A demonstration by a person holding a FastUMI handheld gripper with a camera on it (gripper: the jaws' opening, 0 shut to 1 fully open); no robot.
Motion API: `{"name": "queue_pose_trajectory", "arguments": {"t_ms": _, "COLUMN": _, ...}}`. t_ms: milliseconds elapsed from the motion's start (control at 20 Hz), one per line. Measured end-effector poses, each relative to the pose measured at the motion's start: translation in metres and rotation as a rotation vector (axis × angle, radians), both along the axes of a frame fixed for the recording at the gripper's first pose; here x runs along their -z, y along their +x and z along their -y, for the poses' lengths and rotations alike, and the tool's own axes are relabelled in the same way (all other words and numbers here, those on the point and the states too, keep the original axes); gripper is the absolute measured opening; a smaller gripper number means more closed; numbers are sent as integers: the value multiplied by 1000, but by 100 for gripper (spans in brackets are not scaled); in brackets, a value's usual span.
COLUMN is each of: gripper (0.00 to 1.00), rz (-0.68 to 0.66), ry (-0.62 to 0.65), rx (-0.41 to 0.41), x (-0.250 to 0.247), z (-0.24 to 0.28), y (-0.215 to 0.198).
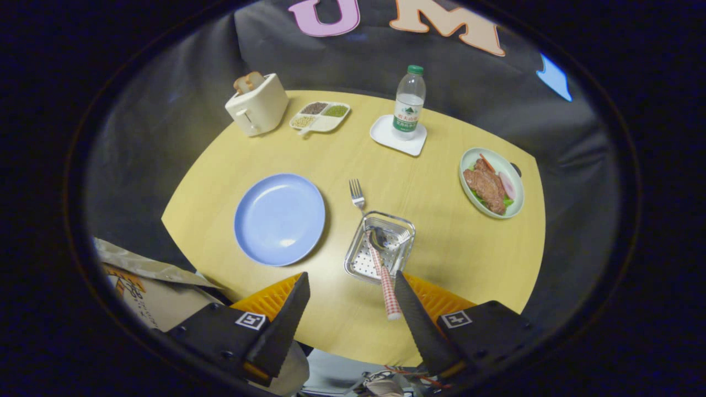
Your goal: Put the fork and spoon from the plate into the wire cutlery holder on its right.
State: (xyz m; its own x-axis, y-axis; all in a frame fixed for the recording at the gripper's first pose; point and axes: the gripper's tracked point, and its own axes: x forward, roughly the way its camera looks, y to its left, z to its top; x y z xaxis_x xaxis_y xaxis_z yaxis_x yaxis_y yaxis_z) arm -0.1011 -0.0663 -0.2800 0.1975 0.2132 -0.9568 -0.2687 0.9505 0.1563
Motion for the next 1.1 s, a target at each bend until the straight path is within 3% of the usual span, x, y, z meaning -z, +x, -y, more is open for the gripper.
{"name": "queue_pose_trajectory", "arguments": {"t_ms": 600, "gripper": 98, "rz": 495, "ry": 67, "rx": 221, "x": -61, "z": -23, "y": 23}}
{"name": "queue_pose_trajectory", "arguments": {"t_ms": 1100, "gripper": 98, "rz": 943, "ry": -10, "rx": 350, "x": -142, "z": -7, "y": 40}}
